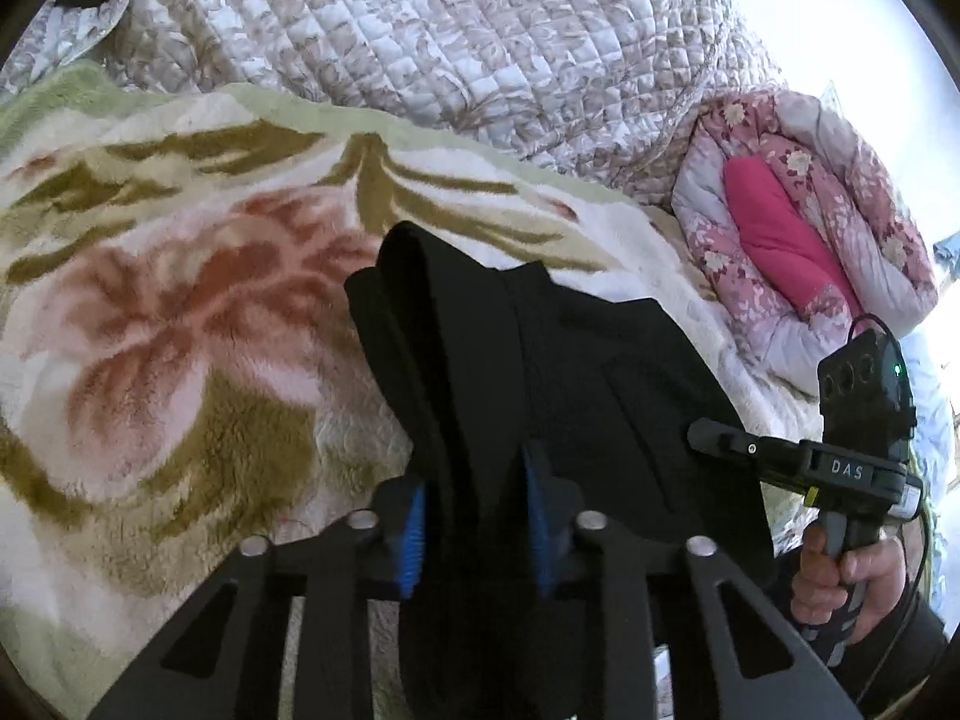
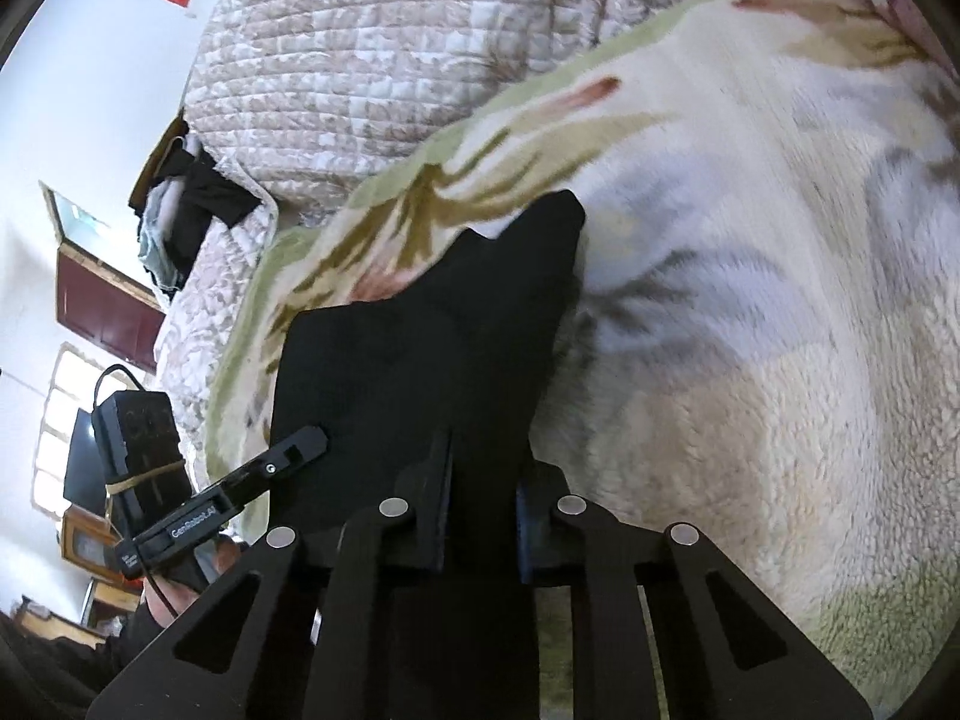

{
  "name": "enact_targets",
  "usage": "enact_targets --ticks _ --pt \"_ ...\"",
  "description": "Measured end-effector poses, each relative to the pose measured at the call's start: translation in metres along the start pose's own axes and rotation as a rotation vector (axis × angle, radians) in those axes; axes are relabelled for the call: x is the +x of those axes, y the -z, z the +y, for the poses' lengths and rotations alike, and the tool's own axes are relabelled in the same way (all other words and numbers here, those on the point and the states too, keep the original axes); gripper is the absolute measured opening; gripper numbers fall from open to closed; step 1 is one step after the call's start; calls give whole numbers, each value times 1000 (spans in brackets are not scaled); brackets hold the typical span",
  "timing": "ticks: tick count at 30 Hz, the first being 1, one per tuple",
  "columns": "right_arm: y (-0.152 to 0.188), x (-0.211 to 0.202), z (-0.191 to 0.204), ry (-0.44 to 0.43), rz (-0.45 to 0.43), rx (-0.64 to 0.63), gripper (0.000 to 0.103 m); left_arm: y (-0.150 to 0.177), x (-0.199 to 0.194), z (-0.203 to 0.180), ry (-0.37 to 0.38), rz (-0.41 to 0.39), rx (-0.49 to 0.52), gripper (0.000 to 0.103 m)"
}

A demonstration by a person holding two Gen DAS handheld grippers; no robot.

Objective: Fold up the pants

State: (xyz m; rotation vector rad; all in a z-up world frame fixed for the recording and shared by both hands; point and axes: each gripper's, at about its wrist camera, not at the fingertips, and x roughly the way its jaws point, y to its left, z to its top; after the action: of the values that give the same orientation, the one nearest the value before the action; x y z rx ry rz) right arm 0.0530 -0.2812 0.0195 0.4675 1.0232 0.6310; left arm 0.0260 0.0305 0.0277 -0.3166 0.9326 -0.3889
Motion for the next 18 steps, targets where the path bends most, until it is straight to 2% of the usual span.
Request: enact_targets --ticks 6,13,16,18 --pt "-25 -4 27 -27 -34 -64 15 -26 -13 -2 15 -35 10 24" --pt "-70 22 42 -36 -45 -102 15 -75 -10 14 -18 -75 40 24" --pt "-86 39 42 4 -44 -145 19 -92 2 23 -57 -78 62 27" --pt "-92 49 37 95 -37 -168 27 -96 16 33 -113 -59 71 30"
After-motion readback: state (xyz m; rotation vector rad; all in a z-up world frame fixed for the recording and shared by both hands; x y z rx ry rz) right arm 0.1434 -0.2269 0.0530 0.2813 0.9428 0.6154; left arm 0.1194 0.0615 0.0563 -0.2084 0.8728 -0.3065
